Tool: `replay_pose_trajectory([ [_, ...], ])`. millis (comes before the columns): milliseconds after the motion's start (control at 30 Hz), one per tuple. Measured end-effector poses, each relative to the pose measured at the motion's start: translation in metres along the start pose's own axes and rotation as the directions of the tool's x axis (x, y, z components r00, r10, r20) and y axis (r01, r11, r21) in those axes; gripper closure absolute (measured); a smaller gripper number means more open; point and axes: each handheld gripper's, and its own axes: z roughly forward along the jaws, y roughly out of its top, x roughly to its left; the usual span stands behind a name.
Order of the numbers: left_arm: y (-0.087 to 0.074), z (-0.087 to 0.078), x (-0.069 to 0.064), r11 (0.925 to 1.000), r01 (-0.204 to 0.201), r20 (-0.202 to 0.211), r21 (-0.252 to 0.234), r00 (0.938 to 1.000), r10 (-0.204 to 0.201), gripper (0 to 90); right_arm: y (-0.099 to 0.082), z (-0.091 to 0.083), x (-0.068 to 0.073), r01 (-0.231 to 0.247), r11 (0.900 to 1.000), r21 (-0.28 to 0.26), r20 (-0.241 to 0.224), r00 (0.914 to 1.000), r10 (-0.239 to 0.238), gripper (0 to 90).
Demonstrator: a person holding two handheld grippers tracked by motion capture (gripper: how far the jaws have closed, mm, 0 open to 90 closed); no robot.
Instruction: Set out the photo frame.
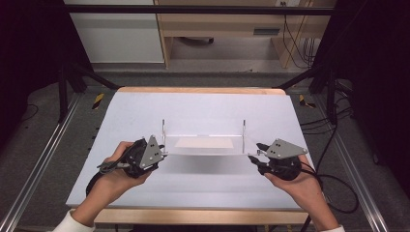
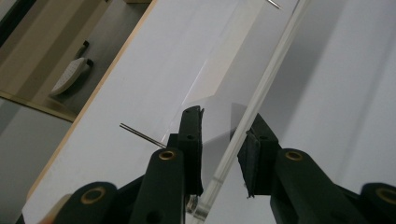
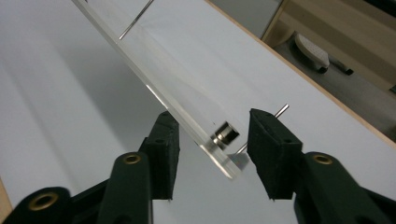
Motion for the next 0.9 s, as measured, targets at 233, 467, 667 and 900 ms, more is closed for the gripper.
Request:
replay_pose_trajectory([
  [233, 0.003, 0.0, 0.009, 0.9999, 0.015, 0.019, -0.002, 0.9997, -0.015, 71.1, 0.008, 0.005, -0.004, 0.006, 0.9999, -0.013, -0.001, 1.0, -0.006, 58.3],
  [467, 0.007, 0.0, 0.016, 0.9999, 0.016, 0.024, 0.005, 0.9996, -0.016, 71.0, 0.014, 0.005, -0.008, -0.012, 0.9999, 0.003, -0.015, 0.9998, 0.012, 58.5],
  [667, 0.009, 0.0, 0.023, 0.9999, 0.015, 0.024, 0.002, 0.9996, -0.015, 70.4, 0.019, 0.005, -0.014, -0.021, 0.9998, -0.002, -0.021, 0.9996, 0.021, 58.3],
  [900, 0.017, 0.001, 0.036, 0.9997, 0.025, 0.018, 0.003, 0.9995, -0.025, 68.6, 0.028, 0.008, -0.025, -0.029, 0.9996, -0.006, -0.029, 0.9992, 0.029, 58.2],
])
